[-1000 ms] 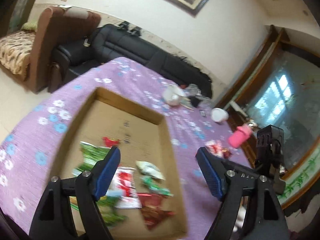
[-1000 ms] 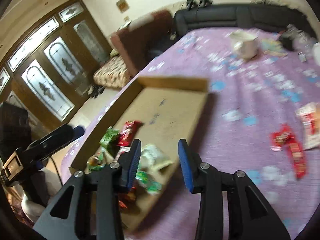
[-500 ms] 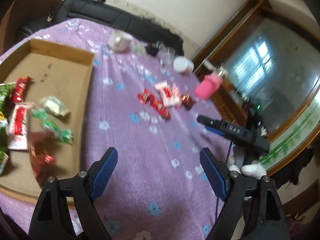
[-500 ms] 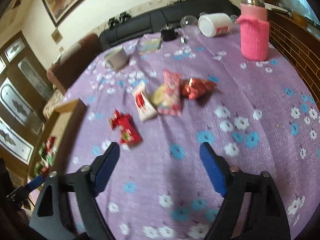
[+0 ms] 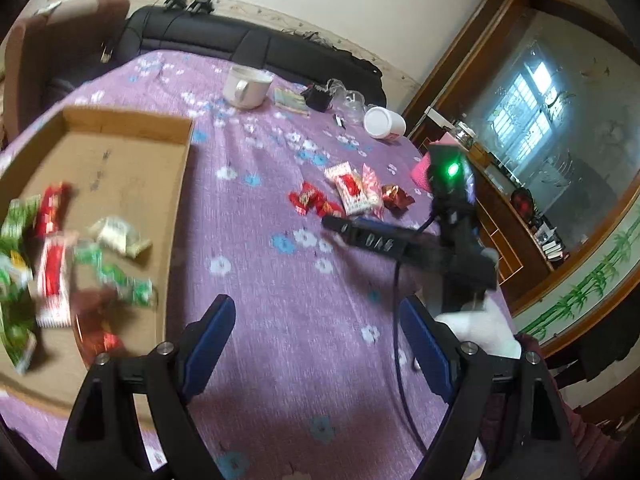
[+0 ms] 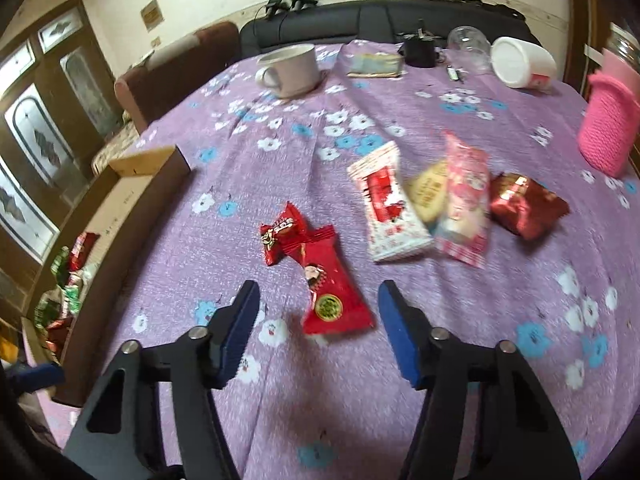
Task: Organize snacks
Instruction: 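Move both grippers back over the remaining snacks on the table, then grasp a red candy with the left gripper while the right grasps a red candy packet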
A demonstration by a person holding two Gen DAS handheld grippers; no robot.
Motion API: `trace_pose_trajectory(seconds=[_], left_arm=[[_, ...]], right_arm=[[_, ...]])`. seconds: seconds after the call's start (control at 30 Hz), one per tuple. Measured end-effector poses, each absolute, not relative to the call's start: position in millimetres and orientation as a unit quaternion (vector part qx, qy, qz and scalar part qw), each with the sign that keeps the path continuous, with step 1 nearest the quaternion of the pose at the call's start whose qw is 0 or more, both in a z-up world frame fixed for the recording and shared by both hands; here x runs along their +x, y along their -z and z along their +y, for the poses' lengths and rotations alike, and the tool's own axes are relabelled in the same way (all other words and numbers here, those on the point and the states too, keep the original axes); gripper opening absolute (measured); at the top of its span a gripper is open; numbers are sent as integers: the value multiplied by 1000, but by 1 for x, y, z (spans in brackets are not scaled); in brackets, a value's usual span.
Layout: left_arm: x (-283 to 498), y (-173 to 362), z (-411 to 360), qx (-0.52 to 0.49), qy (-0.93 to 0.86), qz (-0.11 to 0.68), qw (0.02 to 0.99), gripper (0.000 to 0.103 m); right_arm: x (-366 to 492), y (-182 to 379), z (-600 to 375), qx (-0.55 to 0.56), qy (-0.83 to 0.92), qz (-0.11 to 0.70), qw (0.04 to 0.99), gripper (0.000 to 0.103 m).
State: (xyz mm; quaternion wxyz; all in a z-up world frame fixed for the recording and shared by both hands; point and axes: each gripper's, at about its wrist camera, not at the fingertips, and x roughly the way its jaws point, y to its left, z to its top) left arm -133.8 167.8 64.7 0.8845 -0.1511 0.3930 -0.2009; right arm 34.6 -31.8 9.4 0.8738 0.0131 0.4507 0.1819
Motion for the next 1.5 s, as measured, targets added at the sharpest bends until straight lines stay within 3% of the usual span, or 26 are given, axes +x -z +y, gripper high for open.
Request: trace_pose_trajectory(seconds=[0.17,0.27,0.5,0.63,0.77,0.83,0.9,1.0,1.33,1.5], left_arm=[[-99,-77,148,-103,196,376,900,84],[-68,-72,136,-89,191,383,899,84],[-16,-48,100,-21,181,420,889,84],[5,-29,67,61,181,435,880,80],[21,-22,62,63,181,435,880,75],[29,-18,64,45,186,448,873,67],[32,-12,62,51,182,453,871,42],[28,-9,54,88,174,450,871,20],[-1,-38,97,13,181,428,886,20],[-25,-64,148,-40,171,407,896,20]], right_arm=[[37,-5,-32,8,-183,443,878,32],[38,-4,-37,19,-181,444,877,28],[33,-11,-70,58,-148,453,877,28],[35,-12,-89,93,-143,456,874,28],[39,-7,-94,105,-142,463,868,28],[40,-4,-94,107,-146,468,865,27],[40,-4,-91,101,-147,466,867,27],[39,-4,-87,100,-156,467,865,27],[33,-10,-78,138,-234,448,851,27],[26,-17,-72,147,-261,428,853,21]])
